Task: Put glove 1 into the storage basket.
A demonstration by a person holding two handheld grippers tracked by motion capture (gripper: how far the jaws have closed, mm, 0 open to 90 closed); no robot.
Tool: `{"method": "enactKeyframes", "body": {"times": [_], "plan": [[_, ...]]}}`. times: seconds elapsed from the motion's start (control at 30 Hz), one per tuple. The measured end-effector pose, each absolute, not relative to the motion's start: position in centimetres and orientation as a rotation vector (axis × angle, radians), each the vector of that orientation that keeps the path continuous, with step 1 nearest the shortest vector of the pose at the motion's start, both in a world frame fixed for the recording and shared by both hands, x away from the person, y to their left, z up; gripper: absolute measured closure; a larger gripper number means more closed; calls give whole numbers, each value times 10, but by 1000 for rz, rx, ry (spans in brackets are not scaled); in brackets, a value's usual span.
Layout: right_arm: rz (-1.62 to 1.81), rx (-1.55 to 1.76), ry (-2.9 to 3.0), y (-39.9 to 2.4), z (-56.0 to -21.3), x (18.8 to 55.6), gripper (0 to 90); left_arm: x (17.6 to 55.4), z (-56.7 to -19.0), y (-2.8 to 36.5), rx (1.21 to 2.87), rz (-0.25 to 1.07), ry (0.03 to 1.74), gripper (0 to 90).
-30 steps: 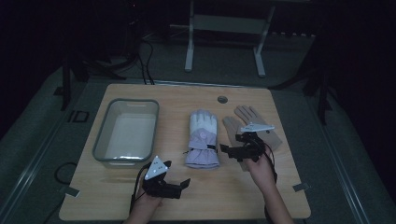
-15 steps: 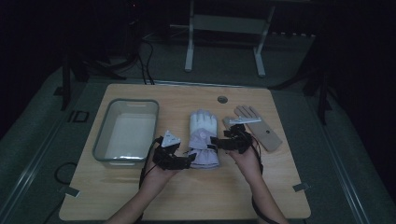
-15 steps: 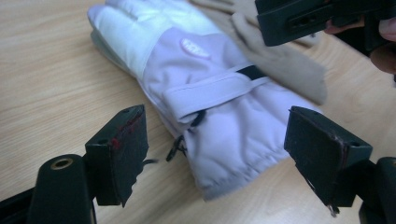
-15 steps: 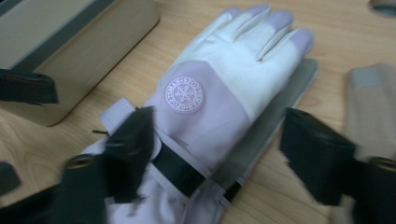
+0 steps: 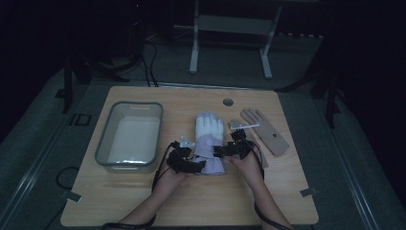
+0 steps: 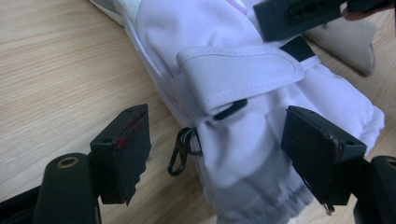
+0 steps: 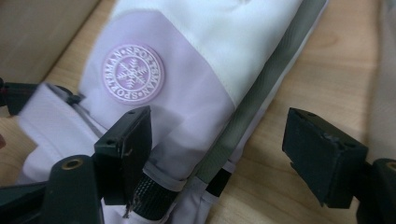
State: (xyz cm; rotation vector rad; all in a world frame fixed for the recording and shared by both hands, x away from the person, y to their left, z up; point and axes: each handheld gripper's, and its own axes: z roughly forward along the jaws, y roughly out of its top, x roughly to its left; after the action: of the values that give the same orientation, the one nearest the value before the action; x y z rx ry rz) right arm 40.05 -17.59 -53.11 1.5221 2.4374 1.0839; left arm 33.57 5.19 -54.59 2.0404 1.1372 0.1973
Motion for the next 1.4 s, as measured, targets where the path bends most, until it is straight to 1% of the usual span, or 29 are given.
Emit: {"method": "enactKeyframes", "body": {"times": [0.03,0.07,0.1,0.13,0.17,0.23,0.3,0.33,0.37,0.4,0.47,0.5,0.63,0.7,0.87,0.97,1.17,1.4], "plan": [[1069,1535,2454,-175,-534,401,255,337,-548,52,2037,181,1144,242],[1064,1542,2475,-175,-537,403,298,338,-550,52,2041,167,1144,243],[1072,1554,2493,-175,-540,404,343,339,-552,53,2041,149,1141,256],[1084,1559,2512,-175,-542,405,408,339,-553,54,2036,138,1144,278],[1098,1567,2533,-175,-542,405,457,339,-553,55,2034,123,1149,280],[1081,1548,2546,-173,-542,405,511,339,-554,54,2033,98,1157,317],[1057,1529,2566,-171,-541,404,548,338,-554,53,2050,77,1146,326],[1042,1518,2575,-170,-540,404,568,338,-556,52,2050,56,1140,354],[1029,1504,2580,-168,-540,403,577,337,-557,51,2053,48,1136,388],[1021,1491,2582,-167,-539,403,586,338,-558,52,2057,41,1130,390],[1013,1479,2577,-166,-539,402,617,338,-558,52,2054,17,1116,460],[1011,1475,2574,-166,-539,402,630,338,-558,53,2052,2,1111,509],[1007,1458,2547,-165,-536,398,700,336,-556,52,2053,29,1098,656],[1001,1453,2531,-165,-535,395,720,335,-554,51,2061,36,1093,689],[1040,1461,2518,-168,-531,393,749,335,-548,51,2065,29,1083,722],[1050,1451,2513,-168,-525,392,755,336,-541,52,2072,47,1070,727],[1117,1450,2484,-172,-511,391,758,339,-525,56,2050,41,1052,731],[1174,1392,2444,-171,-481,386,758,338,-495,63,2049,71,1002,730]]}}
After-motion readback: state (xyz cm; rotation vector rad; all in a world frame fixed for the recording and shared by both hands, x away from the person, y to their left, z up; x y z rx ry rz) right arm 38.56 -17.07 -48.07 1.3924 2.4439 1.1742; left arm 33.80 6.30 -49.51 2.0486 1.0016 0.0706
